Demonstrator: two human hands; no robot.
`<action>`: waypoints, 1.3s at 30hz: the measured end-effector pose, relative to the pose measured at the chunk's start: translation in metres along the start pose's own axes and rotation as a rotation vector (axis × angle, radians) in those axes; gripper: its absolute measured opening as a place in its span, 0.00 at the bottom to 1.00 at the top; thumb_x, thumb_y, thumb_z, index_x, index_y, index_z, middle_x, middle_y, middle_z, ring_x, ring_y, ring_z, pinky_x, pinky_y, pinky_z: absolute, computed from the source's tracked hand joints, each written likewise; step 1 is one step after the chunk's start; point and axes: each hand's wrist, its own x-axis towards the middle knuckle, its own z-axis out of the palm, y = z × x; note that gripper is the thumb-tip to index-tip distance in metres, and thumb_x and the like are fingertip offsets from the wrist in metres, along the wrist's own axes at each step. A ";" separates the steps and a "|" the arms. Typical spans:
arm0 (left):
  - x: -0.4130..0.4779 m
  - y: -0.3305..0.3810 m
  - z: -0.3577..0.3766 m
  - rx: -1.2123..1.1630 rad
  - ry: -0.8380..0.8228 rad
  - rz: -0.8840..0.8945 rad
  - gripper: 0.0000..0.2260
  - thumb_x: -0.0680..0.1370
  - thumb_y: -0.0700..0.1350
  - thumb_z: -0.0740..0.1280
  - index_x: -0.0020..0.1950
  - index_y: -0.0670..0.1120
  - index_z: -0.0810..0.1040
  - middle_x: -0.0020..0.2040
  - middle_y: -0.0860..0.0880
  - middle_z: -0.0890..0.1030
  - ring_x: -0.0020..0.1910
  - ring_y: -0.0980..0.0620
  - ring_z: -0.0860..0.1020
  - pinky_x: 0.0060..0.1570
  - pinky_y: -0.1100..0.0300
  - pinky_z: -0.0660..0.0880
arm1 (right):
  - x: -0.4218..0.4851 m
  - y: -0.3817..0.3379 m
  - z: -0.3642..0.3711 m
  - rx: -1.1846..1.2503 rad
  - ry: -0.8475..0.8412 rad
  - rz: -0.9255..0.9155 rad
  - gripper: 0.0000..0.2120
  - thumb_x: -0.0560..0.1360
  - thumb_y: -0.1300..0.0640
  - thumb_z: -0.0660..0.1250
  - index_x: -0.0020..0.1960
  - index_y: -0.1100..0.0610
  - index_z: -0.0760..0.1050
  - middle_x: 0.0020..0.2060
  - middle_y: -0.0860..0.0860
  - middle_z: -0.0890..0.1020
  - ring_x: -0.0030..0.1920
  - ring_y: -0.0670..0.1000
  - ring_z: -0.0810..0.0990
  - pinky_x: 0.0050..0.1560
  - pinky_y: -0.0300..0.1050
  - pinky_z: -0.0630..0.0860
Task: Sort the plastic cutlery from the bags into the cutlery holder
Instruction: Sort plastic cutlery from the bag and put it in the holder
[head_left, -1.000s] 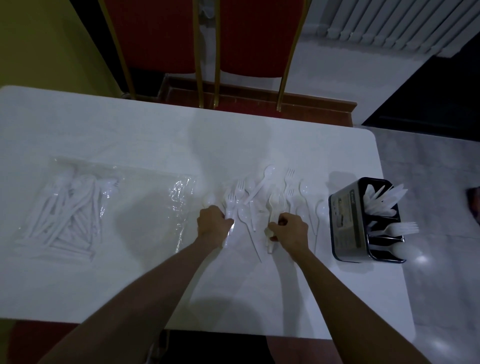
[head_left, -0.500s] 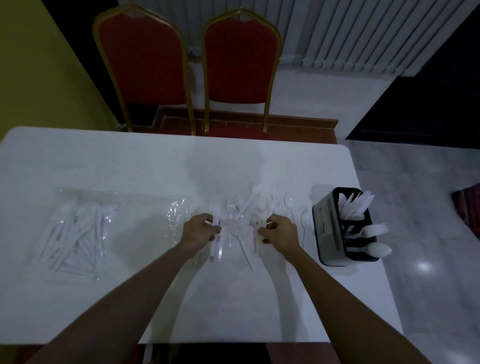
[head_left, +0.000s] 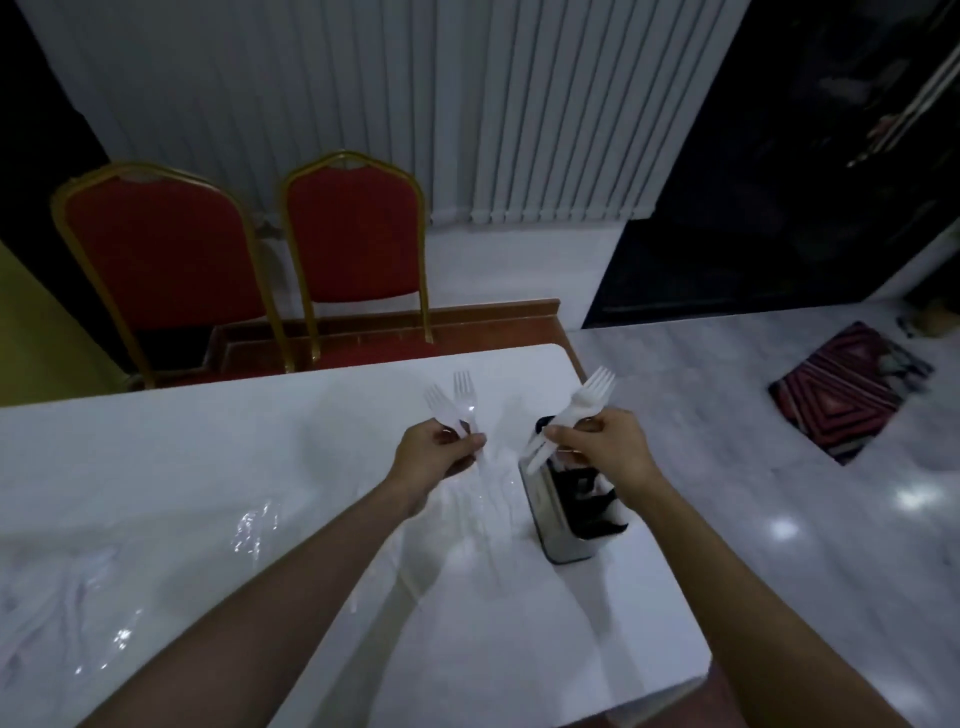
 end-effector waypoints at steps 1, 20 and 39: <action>0.000 0.001 0.017 -0.009 -0.024 -0.001 0.05 0.70 0.37 0.75 0.41 0.40 0.80 0.43 0.41 0.83 0.43 0.47 0.81 0.51 0.55 0.80 | 0.001 0.005 -0.018 0.027 0.042 0.021 0.06 0.66 0.61 0.78 0.40 0.61 0.82 0.36 0.55 0.86 0.39 0.57 0.86 0.43 0.50 0.83; 0.003 -0.051 0.129 0.623 0.001 0.287 0.14 0.67 0.42 0.77 0.29 0.47 0.72 0.27 0.53 0.75 0.27 0.60 0.70 0.27 0.70 0.65 | 0.030 0.072 -0.061 -0.552 -0.187 -0.035 0.09 0.64 0.55 0.78 0.37 0.59 0.82 0.31 0.49 0.82 0.31 0.43 0.77 0.31 0.32 0.70; -0.006 -0.072 0.075 0.700 -0.131 0.493 0.21 0.71 0.31 0.63 0.59 0.49 0.77 0.54 0.52 0.76 0.51 0.56 0.75 0.51 0.70 0.73 | 0.011 0.060 -0.048 -0.549 -0.084 -0.364 0.22 0.68 0.50 0.67 0.61 0.51 0.72 0.56 0.47 0.74 0.57 0.48 0.72 0.55 0.42 0.72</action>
